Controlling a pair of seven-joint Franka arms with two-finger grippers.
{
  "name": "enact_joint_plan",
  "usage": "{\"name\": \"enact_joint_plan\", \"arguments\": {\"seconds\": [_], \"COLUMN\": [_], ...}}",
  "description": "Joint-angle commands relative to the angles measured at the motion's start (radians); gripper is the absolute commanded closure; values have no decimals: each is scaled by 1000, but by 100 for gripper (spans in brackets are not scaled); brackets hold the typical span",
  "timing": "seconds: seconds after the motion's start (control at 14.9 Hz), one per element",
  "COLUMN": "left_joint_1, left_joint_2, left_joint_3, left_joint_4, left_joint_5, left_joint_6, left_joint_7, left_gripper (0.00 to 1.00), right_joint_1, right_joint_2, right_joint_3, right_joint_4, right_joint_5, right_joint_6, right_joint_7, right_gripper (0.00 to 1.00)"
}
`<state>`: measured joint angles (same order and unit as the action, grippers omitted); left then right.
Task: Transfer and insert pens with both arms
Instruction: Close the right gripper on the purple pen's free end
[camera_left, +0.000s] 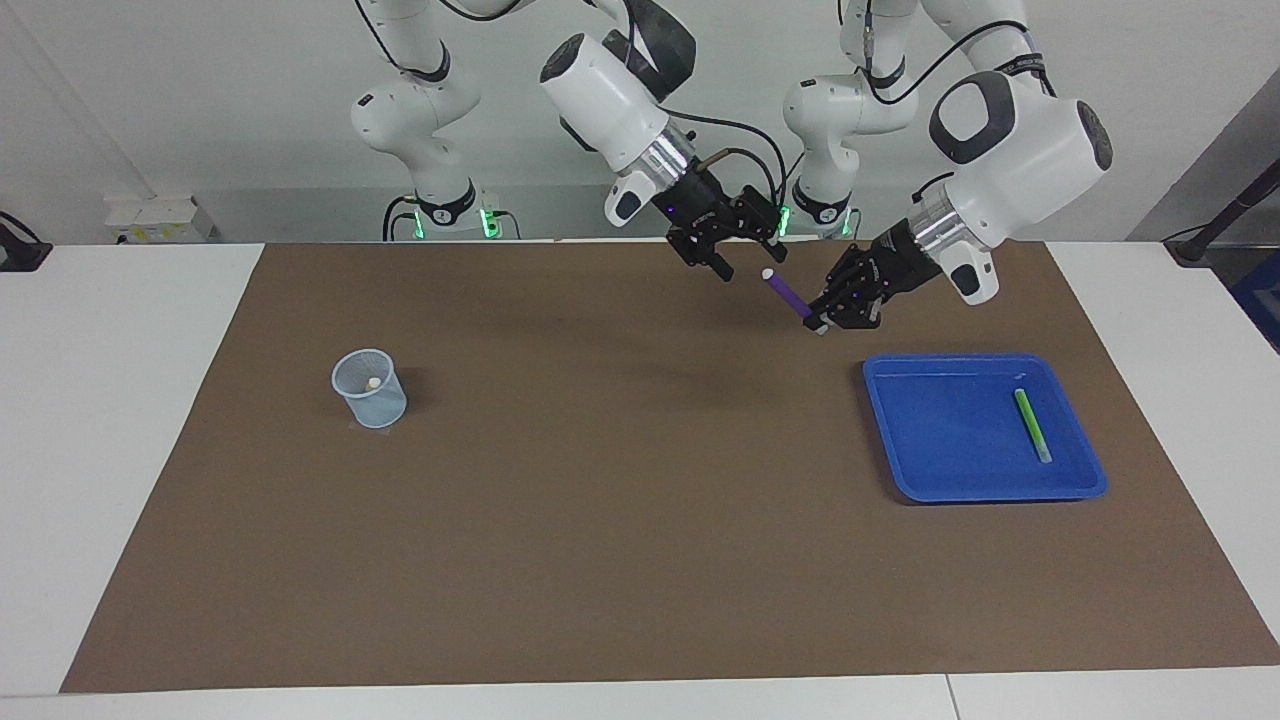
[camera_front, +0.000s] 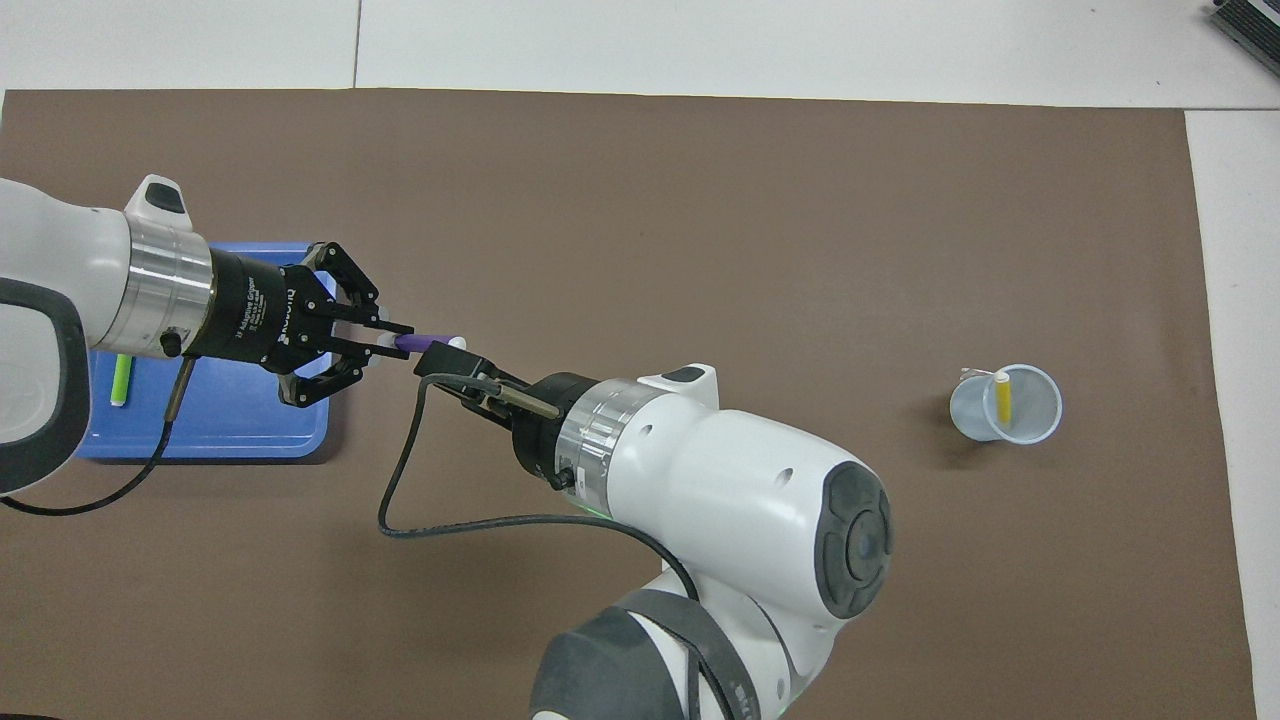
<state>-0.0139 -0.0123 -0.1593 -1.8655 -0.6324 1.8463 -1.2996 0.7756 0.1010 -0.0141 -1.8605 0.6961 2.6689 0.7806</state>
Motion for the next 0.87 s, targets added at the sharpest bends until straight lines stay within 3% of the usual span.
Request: {"name": "enact_joint_plan", "arguments": {"seconds": [0.0,0.07,0.34,0.81], "left_joint_1": [-29,-32,-46,-55], "left_joint_2": [-54,-57,-69,-83], "left_joint_3": [14,14,12,12], "left_joint_4": [-41,-47,-61,-63], "left_joint_5": [2,10,42,54], "left_joint_6": [24,27,48,56], "left_joint_7": [-21,-23,-29,-36], "left_gripper": [100,100,100,100], "right_joint_1": [-38,-39,-38,-16], "right_joint_2": [31,37,63,66], "right_joint_3": [5,5,5,6], "right_joint_4": [53,53,81,80], "right_joint_5": [-26,-24,-26,-21], "right_joint_6": [-14,-6,-6,-11], "right_joint_7": [39,35,37,52], "right_gripper": [0,0,24,26]}}
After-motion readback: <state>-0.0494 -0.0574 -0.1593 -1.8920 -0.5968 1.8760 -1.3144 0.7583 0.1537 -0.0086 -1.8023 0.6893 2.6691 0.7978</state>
